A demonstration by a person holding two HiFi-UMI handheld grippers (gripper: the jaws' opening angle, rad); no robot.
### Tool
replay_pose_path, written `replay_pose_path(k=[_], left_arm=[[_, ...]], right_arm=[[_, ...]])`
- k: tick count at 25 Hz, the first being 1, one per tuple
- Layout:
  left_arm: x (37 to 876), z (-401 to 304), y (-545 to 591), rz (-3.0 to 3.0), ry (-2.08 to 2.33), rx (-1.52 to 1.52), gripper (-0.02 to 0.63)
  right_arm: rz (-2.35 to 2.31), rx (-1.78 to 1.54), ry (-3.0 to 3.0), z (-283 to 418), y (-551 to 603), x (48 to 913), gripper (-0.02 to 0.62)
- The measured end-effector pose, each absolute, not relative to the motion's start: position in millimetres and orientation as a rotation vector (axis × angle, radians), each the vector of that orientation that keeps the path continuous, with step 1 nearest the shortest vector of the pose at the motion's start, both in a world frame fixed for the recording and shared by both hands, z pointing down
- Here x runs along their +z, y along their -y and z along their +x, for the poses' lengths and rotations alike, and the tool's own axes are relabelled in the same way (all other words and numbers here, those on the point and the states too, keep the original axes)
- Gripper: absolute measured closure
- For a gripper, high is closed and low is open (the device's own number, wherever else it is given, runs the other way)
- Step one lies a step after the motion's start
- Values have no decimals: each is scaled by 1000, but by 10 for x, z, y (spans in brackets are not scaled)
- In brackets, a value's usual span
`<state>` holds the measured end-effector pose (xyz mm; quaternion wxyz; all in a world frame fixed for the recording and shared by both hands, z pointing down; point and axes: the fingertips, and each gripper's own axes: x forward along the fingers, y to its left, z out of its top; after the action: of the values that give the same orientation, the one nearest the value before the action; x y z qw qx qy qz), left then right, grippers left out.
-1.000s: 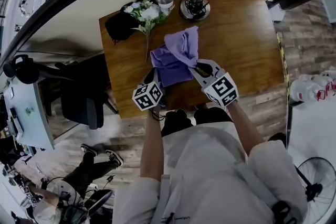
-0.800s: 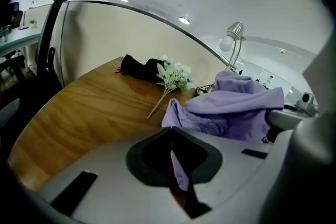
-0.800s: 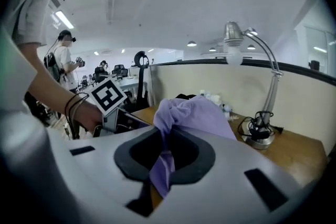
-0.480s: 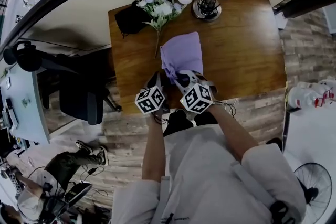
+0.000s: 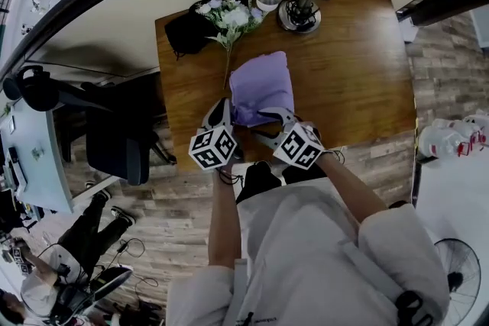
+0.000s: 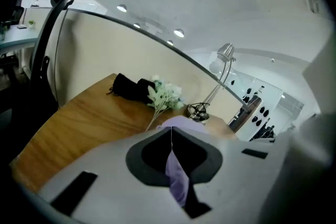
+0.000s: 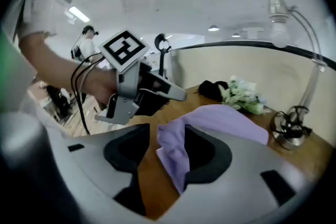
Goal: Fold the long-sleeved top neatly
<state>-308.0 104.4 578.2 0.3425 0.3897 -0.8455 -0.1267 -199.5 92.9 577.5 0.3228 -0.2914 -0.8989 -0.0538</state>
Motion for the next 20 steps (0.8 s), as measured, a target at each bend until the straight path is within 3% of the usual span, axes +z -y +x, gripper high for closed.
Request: replay_pose_path(k=[5, 10, 20], left_arm=[[5389, -3273, -300, 1142, 2259, -343, 583], [5743, -3423, 153, 1076, 2259, -219, 583], [6482, -3305, -22, 966, 2188, -86, 583]], right_arm=[[-265, 143, 2583, -2537, 346, 5585, 520], [-26, 356, 2655, -3003, 771, 5583, 592], [-127, 212, 2487, -3064, 498, 6387, 592]])
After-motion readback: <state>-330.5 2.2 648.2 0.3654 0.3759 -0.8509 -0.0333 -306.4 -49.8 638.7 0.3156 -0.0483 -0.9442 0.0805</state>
